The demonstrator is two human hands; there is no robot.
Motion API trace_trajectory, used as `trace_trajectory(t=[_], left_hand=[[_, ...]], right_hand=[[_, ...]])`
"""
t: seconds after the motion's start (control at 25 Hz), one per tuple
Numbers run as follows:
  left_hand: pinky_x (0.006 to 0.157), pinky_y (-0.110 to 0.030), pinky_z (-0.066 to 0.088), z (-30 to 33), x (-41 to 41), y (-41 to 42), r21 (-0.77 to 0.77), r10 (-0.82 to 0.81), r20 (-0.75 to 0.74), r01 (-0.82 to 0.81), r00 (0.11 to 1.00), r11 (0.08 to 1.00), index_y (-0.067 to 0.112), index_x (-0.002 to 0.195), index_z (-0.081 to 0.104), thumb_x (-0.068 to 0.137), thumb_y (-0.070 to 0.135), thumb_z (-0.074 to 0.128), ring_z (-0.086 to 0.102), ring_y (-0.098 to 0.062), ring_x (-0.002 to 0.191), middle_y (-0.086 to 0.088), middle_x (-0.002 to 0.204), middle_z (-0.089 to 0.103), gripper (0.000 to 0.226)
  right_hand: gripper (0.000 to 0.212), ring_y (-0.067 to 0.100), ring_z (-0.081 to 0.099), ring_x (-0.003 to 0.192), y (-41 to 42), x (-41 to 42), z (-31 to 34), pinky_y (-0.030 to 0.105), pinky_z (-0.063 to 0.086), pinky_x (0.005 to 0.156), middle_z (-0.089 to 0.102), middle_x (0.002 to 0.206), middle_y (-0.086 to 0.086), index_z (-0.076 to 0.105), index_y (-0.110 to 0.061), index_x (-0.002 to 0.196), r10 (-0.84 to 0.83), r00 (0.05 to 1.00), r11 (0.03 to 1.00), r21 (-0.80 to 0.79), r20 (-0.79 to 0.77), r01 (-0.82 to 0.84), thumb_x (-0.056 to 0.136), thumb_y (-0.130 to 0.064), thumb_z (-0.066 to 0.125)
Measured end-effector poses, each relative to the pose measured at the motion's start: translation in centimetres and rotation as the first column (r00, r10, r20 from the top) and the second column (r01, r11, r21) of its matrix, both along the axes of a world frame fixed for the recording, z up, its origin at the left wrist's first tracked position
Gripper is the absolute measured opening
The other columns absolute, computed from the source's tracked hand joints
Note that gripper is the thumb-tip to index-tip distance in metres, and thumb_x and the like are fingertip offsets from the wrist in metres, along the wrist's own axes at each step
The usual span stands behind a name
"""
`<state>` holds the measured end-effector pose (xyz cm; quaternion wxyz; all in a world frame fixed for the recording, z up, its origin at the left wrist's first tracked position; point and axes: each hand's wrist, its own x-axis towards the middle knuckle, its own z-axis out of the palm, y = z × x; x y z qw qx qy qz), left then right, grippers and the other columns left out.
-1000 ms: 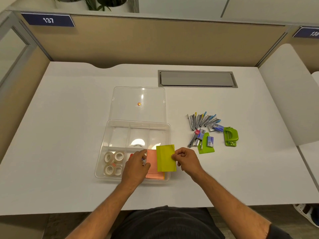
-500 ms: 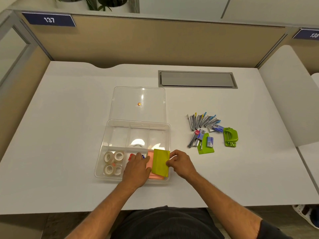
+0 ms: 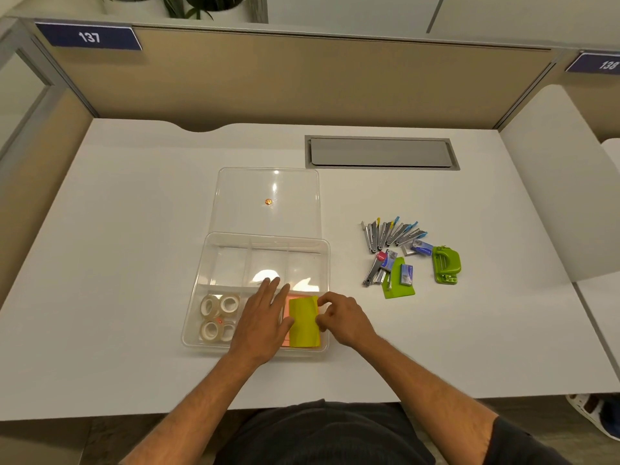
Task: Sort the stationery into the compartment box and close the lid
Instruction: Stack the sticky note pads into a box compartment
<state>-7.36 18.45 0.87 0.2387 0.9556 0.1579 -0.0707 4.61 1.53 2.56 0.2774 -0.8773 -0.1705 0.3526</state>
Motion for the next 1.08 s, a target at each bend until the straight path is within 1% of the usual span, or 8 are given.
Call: trace_trajectory(t=[0.12, 0.24, 0.32, 0.4, 0.52, 0.64, 0.88, 1.08], left_hand=[[0.121, -0.046, -0.003, -1.3, -0.3, 0.6, 0.104, -0.083, -0.103, 0.094, 0.991, 0.990, 0.026, 0.157, -0.004, 0.099, 0.058, 0.033, -0.021, -0.019, 0.149, 0.001, 0.162, -0.020, 0.076], [0.120, -0.049, -0.004, -2.1, -0.7, 0.9, 0.124, -0.100, -0.109, 0.114, 0.989, 0.986, 0.029, 0.155, -0.011, 0.097, 0.064, 0.024, -0.023, -0.019, 0.149, 0.002, 0.162, -0.024, 0.076], [0.119, -0.049, -0.006, -2.4, -0.8, 0.9, 0.140, -0.095, -0.095, 0.108, 0.991, 0.984, 0.031, 0.155, -0.012, 0.096, 0.068, 0.018, -0.021, -0.017, 0.149, 0.004, 0.162, -0.023, 0.076], [0.118, -0.048, -0.005, -2.5, -0.7, 0.8, 0.145, -0.082, -0.082, 0.094, 0.993, 0.985, 0.030, 0.156, -0.010, 0.095, 0.068, 0.015, -0.019, -0.017, 0.150, 0.005, 0.163, -0.020, 0.075], [0.119, -0.048, -0.004, -2.7, -0.4, 0.7, 0.153, -0.066, -0.072, 0.076, 0.995, 0.985, 0.030, 0.156, -0.010, 0.095, 0.068, 0.012, -0.018, -0.016, 0.150, 0.006, 0.163, -0.019, 0.075], [0.119, -0.048, -0.002, -2.9, -0.3, 0.5, 0.121, -0.052, -0.058, 0.059, 0.997, 0.991, 0.029, 0.157, -0.006, 0.095, 0.068, 0.014, -0.017, -0.016, 0.150, 0.005, 0.164, -0.016, 0.075], [0.118, -0.051, 0.003, -3.6, -0.4, 0.6, 0.109, -0.043, -0.032, 0.046, 0.999, 0.993, 0.031, 0.157, -0.003, 0.097, 0.065, 0.021, -0.013, -0.015, 0.151, 0.008, 0.165, -0.014, 0.073], [0.118, -0.050, 0.004, -3.8, -0.4, 0.7, 0.110, -0.044, -0.027, 0.047, 0.999, 0.993, 0.031, 0.157, -0.003, 0.097, 0.066, 0.021, -0.012, -0.016, 0.151, 0.009, 0.165, -0.013, 0.073]], right_hand=[[0.025, 0.017, 0.064, 0.079, -0.5, 1.1, 0.5, 0.032, 0.052, 0.073, 0.067, 0.080, -0.002, 0.063, -0.027, 0.103, -0.020, 0.990, 0.999, -0.032, 0.143, 0.025, 0.082, -0.038, 0.070], [0.016, 0.016, 0.063, 0.076, -2.8, 3.1, 0.5, 0.034, 0.052, 0.073, 0.066, 0.077, -0.003, 0.068, -0.023, 0.094, -0.180, 0.965, 0.984, 0.025, 0.192, 0.179, 0.082, -0.035, 0.070], [0.011, 0.019, 0.064, 0.083, -5.0, 4.9, 0.2, 0.033, 0.052, 0.075, 0.070, 0.088, -0.001, 0.070, -0.023, 0.091, -0.342, 0.912, 0.937, 0.012, 0.228, 0.348, 0.084, -0.031, 0.068], [0.014, 0.023, 0.064, 0.092, -7.2, 6.7, -0.4, 0.035, 0.052, 0.079, 0.071, 0.102, 0.003, 0.070, -0.023, 0.098, -0.504, 0.828, 0.851, -0.021, 0.245, 0.524, 0.086, -0.030, 0.065], [0.041, 0.031, 0.058, 0.112, -9.5, 8.6, -1.7, 0.042, 0.048, 0.093, 0.059, 0.125, 0.011, 0.060, -0.014, 0.125, -0.602, 0.759, 0.764, -0.097, 0.248, 0.638, 0.088, -0.030, 0.067], [0.056, 0.035, 0.051, 0.120, -9.4, 9.7, -2.8, 0.045, 0.046, 0.094, 0.045, 0.131, 0.015, 0.049, -0.008, 0.136, -0.603, 0.764, 0.750, -0.161, 0.231, 0.641, 0.090, -0.033, 0.066], [0.034, 0.038, 0.046, 0.118, -8.2, 11.2, -3.5, 0.045, 0.045, 0.087, 0.045, 0.124, 0.019, 0.056, -0.007, 0.121, -0.520, 0.795, 0.798, -0.155, 0.313, 0.583, 0.095, -0.028, 0.058], [0.050, 0.036, 0.043, 0.121, -9.4, 11.6, -3.4, 0.045, 0.045, 0.093, 0.044, 0.131, 0.016, 0.051, -0.015, 0.138, -0.365, 0.868, 0.864, -0.224, 0.337, 0.450, 0.092, -0.033, 0.062]])
